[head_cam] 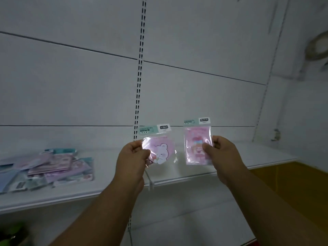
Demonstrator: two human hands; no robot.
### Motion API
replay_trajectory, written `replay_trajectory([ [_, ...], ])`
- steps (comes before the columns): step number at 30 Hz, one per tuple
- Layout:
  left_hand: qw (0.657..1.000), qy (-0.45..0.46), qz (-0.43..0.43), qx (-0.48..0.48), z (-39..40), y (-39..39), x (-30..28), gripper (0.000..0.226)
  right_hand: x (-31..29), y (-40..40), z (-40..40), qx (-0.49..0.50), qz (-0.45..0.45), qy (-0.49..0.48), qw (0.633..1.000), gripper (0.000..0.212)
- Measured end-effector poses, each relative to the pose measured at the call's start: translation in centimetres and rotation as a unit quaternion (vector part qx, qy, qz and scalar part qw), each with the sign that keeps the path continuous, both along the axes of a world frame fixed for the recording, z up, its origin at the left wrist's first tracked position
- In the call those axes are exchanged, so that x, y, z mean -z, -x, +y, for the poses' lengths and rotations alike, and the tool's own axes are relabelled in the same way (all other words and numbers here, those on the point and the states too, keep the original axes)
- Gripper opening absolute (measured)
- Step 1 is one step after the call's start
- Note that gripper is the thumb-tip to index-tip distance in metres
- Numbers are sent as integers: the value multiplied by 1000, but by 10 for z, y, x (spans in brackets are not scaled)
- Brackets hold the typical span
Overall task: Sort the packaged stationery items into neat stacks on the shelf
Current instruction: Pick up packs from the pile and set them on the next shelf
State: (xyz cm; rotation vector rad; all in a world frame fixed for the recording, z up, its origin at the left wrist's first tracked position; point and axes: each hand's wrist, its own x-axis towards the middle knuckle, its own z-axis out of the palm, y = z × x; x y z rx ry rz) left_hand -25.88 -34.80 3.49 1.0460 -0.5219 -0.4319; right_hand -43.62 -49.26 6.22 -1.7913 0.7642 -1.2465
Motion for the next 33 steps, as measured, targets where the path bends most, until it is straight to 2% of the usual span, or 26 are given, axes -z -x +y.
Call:
replay_trajectory([
  [9, 986, -162, -32, -14, -114, -26, 8, 22, -5, -18, -92, -89, -66, -53, 992, 10],
  [13, 971, -233, -45, -35, -147, -42, 18, 16, -9, -32, -128, -140, -76, -69, 985, 15],
  [16, 949, -298, -87, -59, -159, -46, 23, 9, -6, -40, -147, -180, -72, -85, 977, 17],
  [20, 892, -405, -167, -110, -166, -54, 26, 17, -1, -49, -170, -219, -69, -100, 968, 19],
  [25, 784, -552, -235, -161, -172, -43, 20, 18, 6, -49, -196, -263, -46, -102, 958, 20],
  [29, 715, -617, -266, -195, -177, -32, 16, 29, 12, -46, -215, -291, -15, -95, 952, 18],
  [31, 696, -626, -281, -211, -180, -27, 14, 30, 14, -44, -223, -303, -10, -86, 949, 18],
  [32, 698, -610, -298, -226, -184, -25, 12, 27, 14, -42, -227, -308, -11, -83, 948, 19],
  [33, 717, -574, -310, -245, -190, -22, 9, 26, 14, -40, -231, -311, -11, -81, 947, 19],
])
